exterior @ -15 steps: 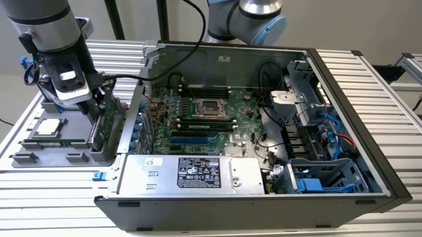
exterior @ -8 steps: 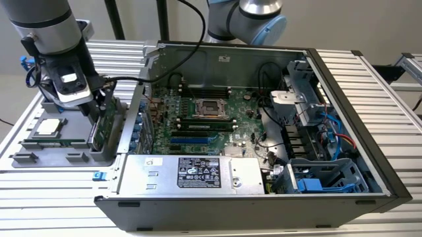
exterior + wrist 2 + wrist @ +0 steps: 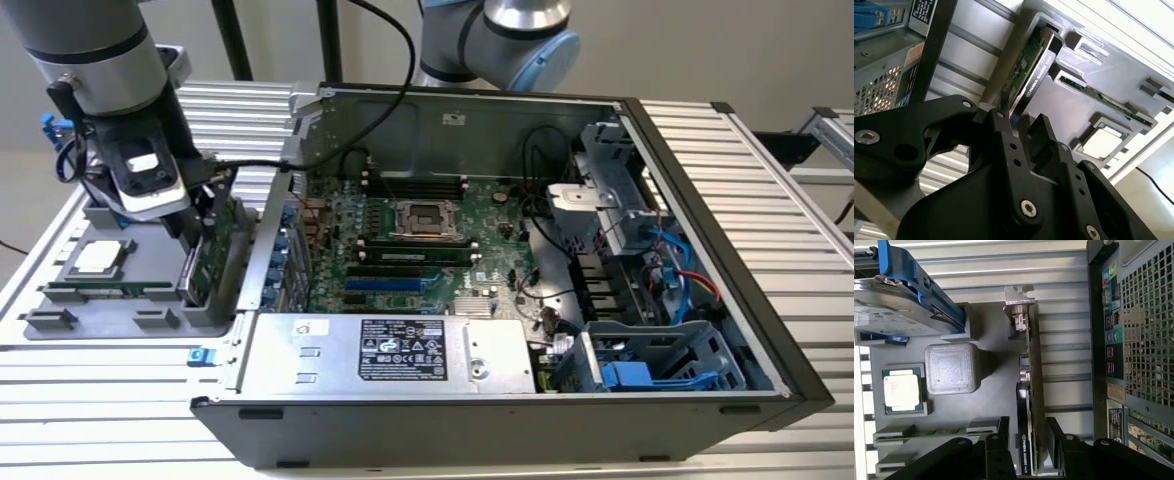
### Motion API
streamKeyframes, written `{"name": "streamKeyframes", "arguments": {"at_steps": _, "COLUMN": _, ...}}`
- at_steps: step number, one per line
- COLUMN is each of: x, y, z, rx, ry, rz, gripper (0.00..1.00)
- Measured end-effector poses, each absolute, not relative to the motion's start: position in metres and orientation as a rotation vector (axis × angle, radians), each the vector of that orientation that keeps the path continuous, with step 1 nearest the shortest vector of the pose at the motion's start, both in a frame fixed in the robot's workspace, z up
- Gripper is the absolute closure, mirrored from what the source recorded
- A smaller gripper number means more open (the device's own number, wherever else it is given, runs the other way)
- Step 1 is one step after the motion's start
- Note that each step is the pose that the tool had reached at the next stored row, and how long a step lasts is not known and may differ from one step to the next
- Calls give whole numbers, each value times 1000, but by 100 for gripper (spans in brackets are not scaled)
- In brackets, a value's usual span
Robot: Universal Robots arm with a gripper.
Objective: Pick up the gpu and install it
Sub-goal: 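Pick up the gpu and move the gpu toward the slot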
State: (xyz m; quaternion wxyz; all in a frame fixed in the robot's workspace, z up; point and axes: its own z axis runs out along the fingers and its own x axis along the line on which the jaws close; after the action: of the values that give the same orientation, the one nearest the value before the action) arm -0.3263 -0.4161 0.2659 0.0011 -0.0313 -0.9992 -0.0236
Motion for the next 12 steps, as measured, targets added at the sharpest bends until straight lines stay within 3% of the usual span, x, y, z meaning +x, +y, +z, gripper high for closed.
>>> {"name": "streamKeyframes", "arguments": {"at_steps": 12, "x": -326, "y": -416, "z": 258, "rx": -97, "ry": -3137, "rz": -74, "gripper": 0}}
